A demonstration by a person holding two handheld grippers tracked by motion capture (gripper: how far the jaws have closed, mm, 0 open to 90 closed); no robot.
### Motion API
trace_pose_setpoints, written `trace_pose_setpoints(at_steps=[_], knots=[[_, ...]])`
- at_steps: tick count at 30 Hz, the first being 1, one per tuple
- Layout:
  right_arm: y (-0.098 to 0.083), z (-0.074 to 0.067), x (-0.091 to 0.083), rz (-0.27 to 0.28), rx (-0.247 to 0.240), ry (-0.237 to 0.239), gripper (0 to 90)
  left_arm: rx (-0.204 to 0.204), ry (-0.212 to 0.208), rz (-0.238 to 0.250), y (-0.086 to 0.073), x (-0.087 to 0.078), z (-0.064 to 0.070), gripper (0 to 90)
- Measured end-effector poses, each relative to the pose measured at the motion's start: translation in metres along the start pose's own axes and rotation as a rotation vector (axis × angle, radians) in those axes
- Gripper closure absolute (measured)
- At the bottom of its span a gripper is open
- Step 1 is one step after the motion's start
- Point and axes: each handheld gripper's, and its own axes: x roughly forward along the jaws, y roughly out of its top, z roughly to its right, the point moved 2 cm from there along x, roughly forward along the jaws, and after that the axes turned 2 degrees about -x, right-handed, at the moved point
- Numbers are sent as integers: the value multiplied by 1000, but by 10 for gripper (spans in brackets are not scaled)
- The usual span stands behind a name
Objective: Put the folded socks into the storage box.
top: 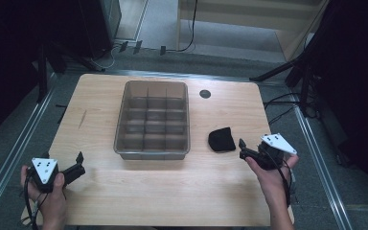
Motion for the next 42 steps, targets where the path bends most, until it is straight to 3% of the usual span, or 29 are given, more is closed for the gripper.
trace_pose_setpoints(at_steps=[7,8,9,10,11,14,17,18,20,21,26,33,42], knots=[[18,-13,21,-125,-62,41,154,-5,9,-6,0,0,0,0],[22,-18,29,-197,-85,50,184,-8,10,-10,0,0,-1,0],[24,-20,32,-218,-90,47,214,-15,10,-11,0,1,-1,0],[24,-20,32,-218,-90,47,214,-15,10,-11,0,1,-1,0],[29,-24,40,-286,-80,71,234,-19,9,-13,0,1,-2,0],[32,-28,53,-385,-69,92,237,-22,9,-15,0,1,-2,0],[35,-31,61,-428,-58,99,242,-23,7,-19,0,1,-2,0],[36,-34,69,-466,-45,90,283,-26,7,-19,0,2,-3,0],[36,-36,73,-481,-44,79,294,-26,10,-19,0,2,-3,0],[36,-39,81,-518,-39,67,304,-25,10,-21,0,2,-3,0],[34,-49,98,-584,-57,70,303,-23,14,-25,1,2,-5,0],[31,-52,116,-693,-4,73,293,-16,7,-30,1,3,-4,0],[22,-55,129,-773,21,76,289,-12,8,-32,1,3,-4,0]])
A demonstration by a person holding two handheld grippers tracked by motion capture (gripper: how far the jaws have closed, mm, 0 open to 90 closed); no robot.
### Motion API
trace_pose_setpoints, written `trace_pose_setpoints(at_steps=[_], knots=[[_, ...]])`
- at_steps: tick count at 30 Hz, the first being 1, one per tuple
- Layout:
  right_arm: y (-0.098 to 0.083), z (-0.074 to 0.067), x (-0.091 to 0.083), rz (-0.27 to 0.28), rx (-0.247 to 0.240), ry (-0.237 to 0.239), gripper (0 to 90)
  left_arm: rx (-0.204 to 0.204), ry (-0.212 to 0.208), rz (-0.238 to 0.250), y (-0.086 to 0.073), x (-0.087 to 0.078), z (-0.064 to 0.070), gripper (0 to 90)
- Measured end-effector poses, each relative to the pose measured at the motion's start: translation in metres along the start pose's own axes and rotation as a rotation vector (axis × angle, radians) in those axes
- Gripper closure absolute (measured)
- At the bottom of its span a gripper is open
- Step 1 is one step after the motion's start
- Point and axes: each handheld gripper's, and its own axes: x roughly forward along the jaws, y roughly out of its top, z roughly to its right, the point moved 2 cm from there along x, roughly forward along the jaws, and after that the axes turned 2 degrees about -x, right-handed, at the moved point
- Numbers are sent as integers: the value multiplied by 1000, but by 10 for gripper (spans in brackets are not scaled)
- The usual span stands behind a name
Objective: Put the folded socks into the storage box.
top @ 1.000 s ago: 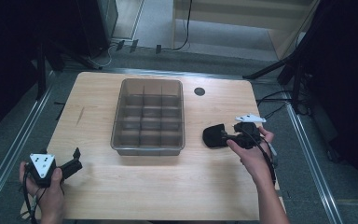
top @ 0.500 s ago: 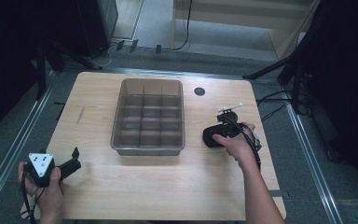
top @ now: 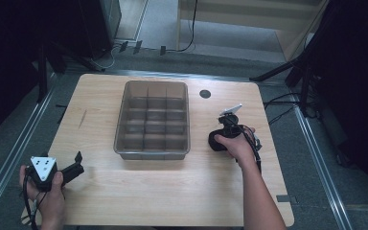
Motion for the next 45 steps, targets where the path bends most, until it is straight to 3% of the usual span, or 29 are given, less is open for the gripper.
trace_pose_setpoints(at_steps=[4,5,10,11,12,14,17,20,24,27,34,45], knots=[[2,1,3,-12,1,4,347,-5,0,0,0,0,0,0],[2,3,3,-15,11,3,398,-6,0,1,0,0,0,0],[3,5,3,-18,46,-9,454,-9,1,0,0,0,0,0],[3,4,2,-20,63,-15,483,-8,1,-2,0,0,0,0],[3,3,1,-21,96,-28,570,-8,2,-1,0,0,0,0],[2,2,1,-24,96,-30,654,-10,2,-4,0,0,-1,0],[2,0,0,-25,92,-37,707,-12,2,-5,0,0,-1,0],[3,3,-4,-35,132,-34,724,-10,2,-6,0,0,-1,0],[6,3,-14,-2,166,1,728,-15,2,-10,0,0,-2,0],[9,-1,-22,12,170,25,728,-16,3,-10,0,0,-2,0],[25,-22,-50,57,138,48,727,-16,5,-11,0,-1,-2,0],[47,-53,-77,76,128,70,727,-26,6,-11,0,0,-2,0]])
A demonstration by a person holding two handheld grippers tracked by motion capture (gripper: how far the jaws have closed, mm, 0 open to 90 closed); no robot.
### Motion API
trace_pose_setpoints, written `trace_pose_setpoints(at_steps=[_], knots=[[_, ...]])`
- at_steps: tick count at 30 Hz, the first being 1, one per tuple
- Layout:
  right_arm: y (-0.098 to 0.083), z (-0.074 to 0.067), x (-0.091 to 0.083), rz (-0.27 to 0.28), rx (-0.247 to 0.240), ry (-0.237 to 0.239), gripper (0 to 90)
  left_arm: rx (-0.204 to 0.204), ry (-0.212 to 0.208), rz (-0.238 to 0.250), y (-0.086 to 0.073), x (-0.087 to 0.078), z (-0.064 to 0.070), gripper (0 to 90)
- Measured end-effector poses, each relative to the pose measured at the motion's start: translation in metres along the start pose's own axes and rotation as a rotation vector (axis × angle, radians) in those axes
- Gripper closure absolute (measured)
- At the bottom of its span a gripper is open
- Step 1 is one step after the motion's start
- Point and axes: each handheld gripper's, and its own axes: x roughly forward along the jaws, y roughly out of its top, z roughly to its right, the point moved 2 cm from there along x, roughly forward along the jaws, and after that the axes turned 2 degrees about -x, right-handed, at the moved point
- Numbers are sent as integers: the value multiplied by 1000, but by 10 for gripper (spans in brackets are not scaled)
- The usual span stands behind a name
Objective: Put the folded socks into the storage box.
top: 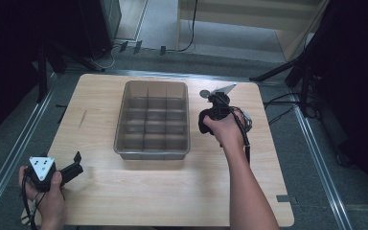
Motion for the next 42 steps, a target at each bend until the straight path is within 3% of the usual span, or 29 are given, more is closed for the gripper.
trace_pose_setpoints(at_steps=[8,13,20,25,29,34,38,42], knots=[[14,-29,-16,16,-3,38,726,2,2,0,0,0,0,0],[23,-58,-25,21,-42,61,726,-1,1,-2,0,0,0,0],[25,-83,-16,3,-67,90,725,1,1,-2,0,0,1,0],[19,-90,0,-16,-83,94,725,7,-3,-6,0,0,1,0],[11,-95,24,-47,-96,97,725,8,-4,-5,0,0,2,0],[-1,-93,48,-91,-124,56,725,10,-5,-4,0,0,2,0],[-3,-91,51,-81,-117,61,725,12,-1,-3,0,0,3,0],[-8,-94,55,-85,-156,30,682,17,-1,-5,0,0,3,0]])
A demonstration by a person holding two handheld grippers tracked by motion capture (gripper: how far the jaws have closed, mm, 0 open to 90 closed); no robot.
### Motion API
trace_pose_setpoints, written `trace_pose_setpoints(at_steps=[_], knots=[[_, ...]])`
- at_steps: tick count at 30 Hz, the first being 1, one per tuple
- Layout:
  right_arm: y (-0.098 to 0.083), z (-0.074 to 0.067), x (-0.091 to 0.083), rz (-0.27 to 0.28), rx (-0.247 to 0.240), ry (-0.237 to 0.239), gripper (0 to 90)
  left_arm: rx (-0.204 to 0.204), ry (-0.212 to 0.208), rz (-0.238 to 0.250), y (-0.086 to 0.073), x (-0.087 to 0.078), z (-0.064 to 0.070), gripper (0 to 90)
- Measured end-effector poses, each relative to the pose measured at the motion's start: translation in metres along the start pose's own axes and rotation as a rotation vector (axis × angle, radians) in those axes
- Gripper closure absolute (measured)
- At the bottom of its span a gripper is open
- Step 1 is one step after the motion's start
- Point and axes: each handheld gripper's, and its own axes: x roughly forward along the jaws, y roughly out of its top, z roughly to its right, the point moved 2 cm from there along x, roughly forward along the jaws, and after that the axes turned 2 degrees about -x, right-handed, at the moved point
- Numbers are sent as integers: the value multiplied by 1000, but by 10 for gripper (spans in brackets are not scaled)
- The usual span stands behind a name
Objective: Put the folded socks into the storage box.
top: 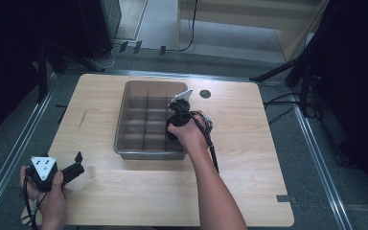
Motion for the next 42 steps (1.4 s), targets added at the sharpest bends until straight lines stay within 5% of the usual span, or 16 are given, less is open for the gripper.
trace_pose_setpoints(at_steps=[3,7,12,15,20,26,34,42], knots=[[1,0,-3,-21,4,18,551,-3,2,1,0,0,0,0],[0,3,-15,-12,12,66,515,-7,3,-1,0,0,0,0],[-2,4,-22,-31,13,66,624,-7,5,-1,0,0,0,0],[-9,1,-11,-58,-8,44,738,-6,7,0,0,0,0,0],[-8,-1,4,-63,9,20,768,-6,6,-3,0,0,0,0],[-7,-6,13,-100,-27,-25,774,-12,4,-6,0,0,-1,0],[-4,4,-12,-64,11,70,735,-8,7,-5,0,0,-1,0],[-1,16,-32,-16,21,88,616,-5,7,-3,0,0,0,0]])
